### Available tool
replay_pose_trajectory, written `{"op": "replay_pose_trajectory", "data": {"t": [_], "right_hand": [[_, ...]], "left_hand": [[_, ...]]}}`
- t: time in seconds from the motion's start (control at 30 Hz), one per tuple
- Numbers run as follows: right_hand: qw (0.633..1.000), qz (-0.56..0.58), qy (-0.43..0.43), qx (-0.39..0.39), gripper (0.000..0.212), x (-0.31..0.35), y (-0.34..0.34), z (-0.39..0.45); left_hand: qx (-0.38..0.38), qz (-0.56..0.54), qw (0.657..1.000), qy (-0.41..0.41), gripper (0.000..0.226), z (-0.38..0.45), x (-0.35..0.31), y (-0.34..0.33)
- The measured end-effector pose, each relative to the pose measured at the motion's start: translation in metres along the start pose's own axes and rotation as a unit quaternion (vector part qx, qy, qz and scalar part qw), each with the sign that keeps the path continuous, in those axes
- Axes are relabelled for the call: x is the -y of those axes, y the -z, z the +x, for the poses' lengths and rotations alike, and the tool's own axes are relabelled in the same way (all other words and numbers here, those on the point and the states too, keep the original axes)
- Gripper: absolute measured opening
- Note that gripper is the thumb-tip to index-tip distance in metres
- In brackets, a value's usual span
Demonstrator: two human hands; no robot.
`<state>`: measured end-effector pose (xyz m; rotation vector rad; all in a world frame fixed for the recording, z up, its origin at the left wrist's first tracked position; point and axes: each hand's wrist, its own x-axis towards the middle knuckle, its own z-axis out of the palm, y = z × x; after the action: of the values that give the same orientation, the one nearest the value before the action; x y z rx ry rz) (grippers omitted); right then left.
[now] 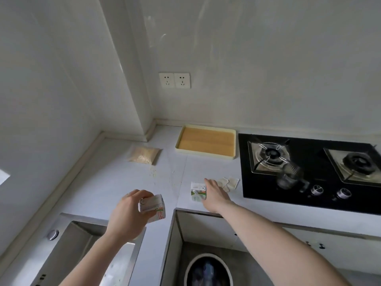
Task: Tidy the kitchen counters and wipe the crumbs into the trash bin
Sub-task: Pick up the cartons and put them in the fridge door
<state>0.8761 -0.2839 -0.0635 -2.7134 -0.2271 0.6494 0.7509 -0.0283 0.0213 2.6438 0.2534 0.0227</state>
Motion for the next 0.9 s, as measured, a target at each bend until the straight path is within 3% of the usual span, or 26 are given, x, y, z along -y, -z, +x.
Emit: {"op": "replay_pose_trajectory", "data": {"t": [0.17,0.27,0.53,0.67,0.9], "right_hand": [[0.996,-0.088,-0.003,0.028,0.076,0.015,-0.020,0.042],[0.997,-0.078,0.010,0.009,0.045,0.009,-0.023,0.056],[0.979,0.196,-0.045,-0.025,0.015,-0.069,-0.009,-0.027],[0.945,0.281,-0.125,-0.111,0.020,-0.185,0.021,-0.118],[0.893,0.303,-0.211,-0.259,0.024,-0.389,0.095,-0.259]], "left_hand": [[0.006,-0.024,1.000,-0.013,0.035,0.017,0.009,-0.007],[0.011,-0.023,0.999,-0.023,0.035,0.022,0.010,-0.014],[0.063,-0.038,0.996,-0.052,0.035,0.033,-0.042,-0.047],[0.121,-0.045,0.984,-0.126,0.041,0.040,-0.134,-0.099],[0.188,-0.040,0.935,-0.299,0.044,0.014,-0.357,-0.193]]}}
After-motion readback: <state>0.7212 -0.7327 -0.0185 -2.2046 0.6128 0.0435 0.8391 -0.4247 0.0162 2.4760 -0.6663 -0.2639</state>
